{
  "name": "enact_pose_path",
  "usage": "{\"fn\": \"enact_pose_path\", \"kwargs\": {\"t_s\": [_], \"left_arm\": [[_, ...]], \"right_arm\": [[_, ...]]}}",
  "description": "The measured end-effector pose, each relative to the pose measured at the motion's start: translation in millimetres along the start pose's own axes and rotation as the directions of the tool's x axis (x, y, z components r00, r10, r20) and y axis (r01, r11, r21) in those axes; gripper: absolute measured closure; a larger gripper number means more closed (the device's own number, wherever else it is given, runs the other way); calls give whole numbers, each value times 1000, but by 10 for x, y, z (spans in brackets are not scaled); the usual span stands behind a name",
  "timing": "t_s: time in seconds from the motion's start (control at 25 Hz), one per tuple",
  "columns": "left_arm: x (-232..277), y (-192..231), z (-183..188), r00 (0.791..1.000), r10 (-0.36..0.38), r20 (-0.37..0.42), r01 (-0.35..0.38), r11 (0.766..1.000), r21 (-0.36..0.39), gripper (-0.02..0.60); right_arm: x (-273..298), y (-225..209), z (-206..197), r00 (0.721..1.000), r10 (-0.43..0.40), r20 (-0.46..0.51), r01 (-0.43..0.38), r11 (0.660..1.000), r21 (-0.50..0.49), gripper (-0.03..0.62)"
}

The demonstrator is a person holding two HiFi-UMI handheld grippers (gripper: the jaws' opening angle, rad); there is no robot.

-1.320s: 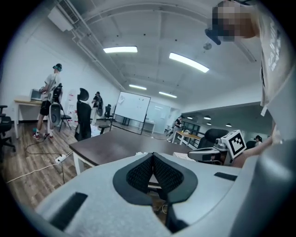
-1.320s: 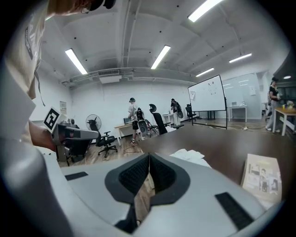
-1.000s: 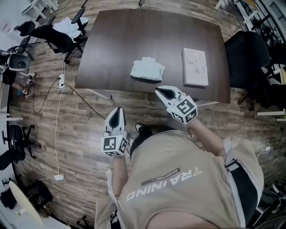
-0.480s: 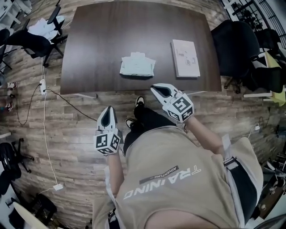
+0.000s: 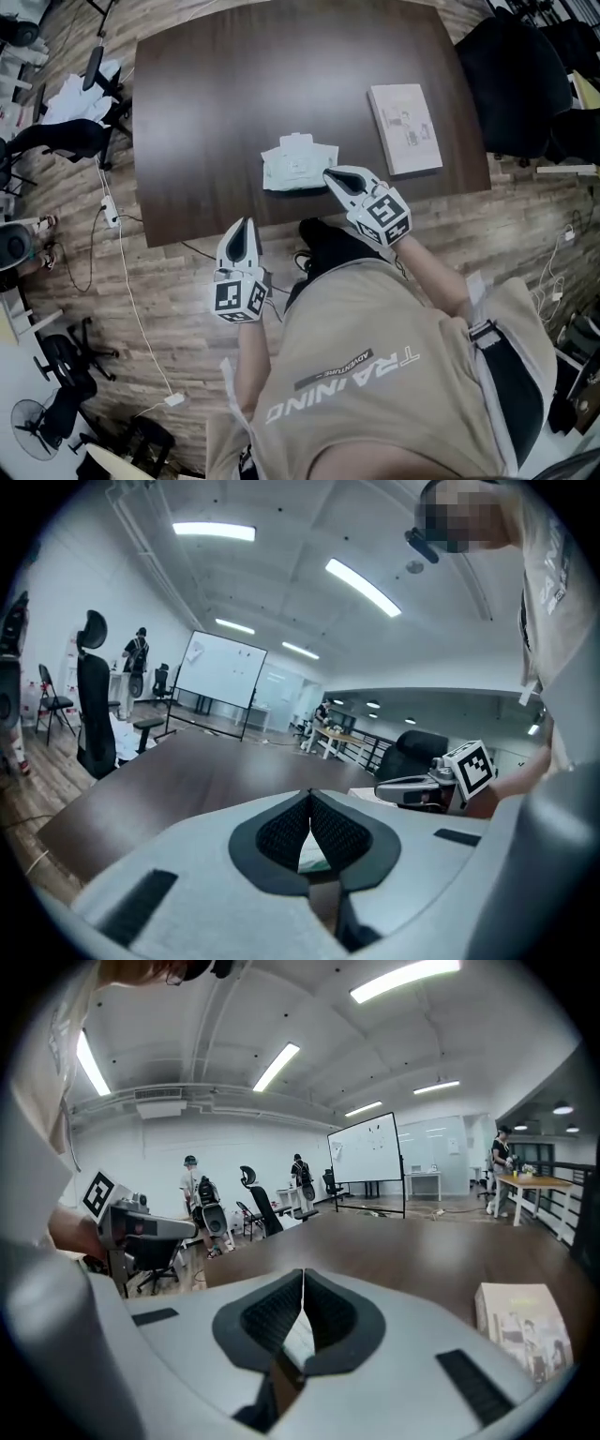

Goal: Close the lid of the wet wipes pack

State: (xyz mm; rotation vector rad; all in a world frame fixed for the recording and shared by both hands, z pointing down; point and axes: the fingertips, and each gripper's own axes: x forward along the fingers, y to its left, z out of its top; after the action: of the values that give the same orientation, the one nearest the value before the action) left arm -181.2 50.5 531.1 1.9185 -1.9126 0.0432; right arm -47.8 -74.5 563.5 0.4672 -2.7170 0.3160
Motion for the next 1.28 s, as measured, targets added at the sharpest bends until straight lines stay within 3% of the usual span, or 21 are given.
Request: {"fn": "enact_pose_path", "kwargs": {"t_s": [0.32,0.6,0.88,1.04,1.28], "left_arm": [[755,198,407,998,-28,-60,31,999,45,577],[1396,139,602,993,-80,-82,86,994,72,577],[1778,2,351,959,-181,-220,206,974,98,577],[1944,34,263,944,-222,-246,235,972,27,577],[2025,-24,185,922,-263,-285,287,957,45,577]], "right_arm": [[476,-685,59,1000,-28,-10,29,992,126,580],[890,-1065,82,999,22,-30,-20,996,90,579],[997,-1200,-38,997,31,-68,-20,987,160,579],[1056,-1160,-228,987,66,-146,-34,977,212,579],[1136,-1161,-362,978,48,-201,-2,975,221,579]]}}
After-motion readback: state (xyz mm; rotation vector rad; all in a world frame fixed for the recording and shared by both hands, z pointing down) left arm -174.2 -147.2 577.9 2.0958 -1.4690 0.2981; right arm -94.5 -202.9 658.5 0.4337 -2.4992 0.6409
